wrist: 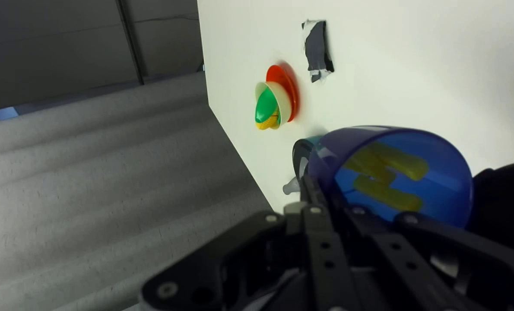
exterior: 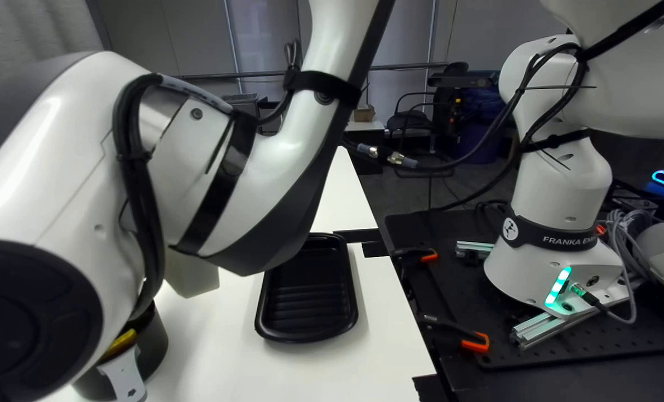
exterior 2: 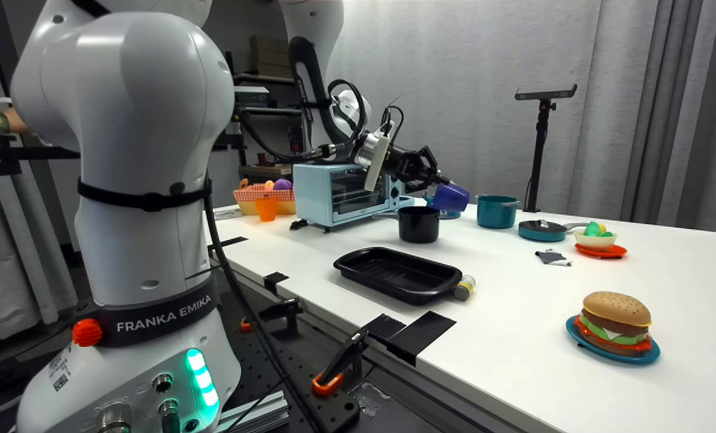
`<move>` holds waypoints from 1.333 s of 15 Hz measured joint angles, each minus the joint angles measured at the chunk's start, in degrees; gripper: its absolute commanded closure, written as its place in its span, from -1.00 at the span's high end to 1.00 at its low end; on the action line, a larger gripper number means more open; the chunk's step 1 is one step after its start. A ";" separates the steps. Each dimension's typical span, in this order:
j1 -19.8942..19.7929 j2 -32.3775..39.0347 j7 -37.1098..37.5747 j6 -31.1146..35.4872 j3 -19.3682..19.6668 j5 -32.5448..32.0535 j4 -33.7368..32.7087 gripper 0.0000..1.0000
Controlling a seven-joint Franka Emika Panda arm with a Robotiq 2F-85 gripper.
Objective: Pour the contents of the blue cup into the pot
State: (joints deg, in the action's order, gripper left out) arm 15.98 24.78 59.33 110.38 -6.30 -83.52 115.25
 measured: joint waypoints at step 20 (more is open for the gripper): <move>-0.02 0.19 0.25 -0.08 -0.43 -16.90 0.08 -0.98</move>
State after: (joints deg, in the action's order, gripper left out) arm 15.96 24.97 59.58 110.30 -6.73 -100.42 115.33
